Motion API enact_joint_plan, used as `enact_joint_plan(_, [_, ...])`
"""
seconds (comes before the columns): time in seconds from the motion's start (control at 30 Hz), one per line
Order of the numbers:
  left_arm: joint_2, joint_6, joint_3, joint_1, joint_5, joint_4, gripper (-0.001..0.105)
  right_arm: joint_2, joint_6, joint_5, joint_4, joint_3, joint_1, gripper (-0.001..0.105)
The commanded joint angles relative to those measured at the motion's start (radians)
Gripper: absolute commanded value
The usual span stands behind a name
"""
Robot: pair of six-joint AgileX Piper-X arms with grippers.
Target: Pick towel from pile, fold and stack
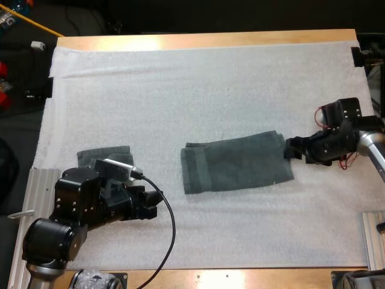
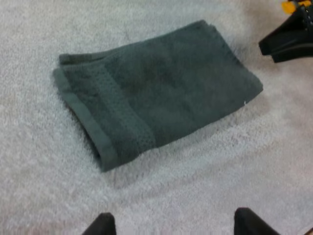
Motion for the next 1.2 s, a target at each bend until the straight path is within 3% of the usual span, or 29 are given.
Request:
enact_joint_plan(0.0, [0.001,0.006,-0.002,0.0,-0.01,0.01,0.05,0.01,0.001,-0.021,-0.018,-0.001,-0.005,0.063])
enact_joint_plan(0.53, [0.001,0.006,-0.002,0.0,-0.01,0.025,0.05,0.158,0.077,-0.158,-0.153,-0.001,0.009,0.063])
enact_joint_plan(0.83, [0.001,0.006,-0.002,0.0,0.001,0.025,0.05,0.158,0.142,-0.139,-0.173,-0.001,0.076,0.063])
enact_joint_plan(0.9, [0.001,0.006,-0.002,0.0,0.009,0.025,0.05,0.158,0.145,-0.137,-0.159,-0.001,0.078,0.059])
enact_joint_plan(1.0, [0.001,0.006,-0.002,0.0,0.012,0.025,0.05,0.158,0.163,-0.083,-0.122,-0.001,0.078,0.039])
enact_joint_plan(1.13, [0.001,0.006,-0.002,0.0,0.021,0.028,0.05,0.132,0.127,0.042,-0.041,-0.001,0.078,0.0])
enact_joint_plan(1.17, [0.001,0.006,-0.002,0.0,0.032,0.028,0.05,0.114,0.11,0.084,-0.02,-0.001,0.078,0.0])
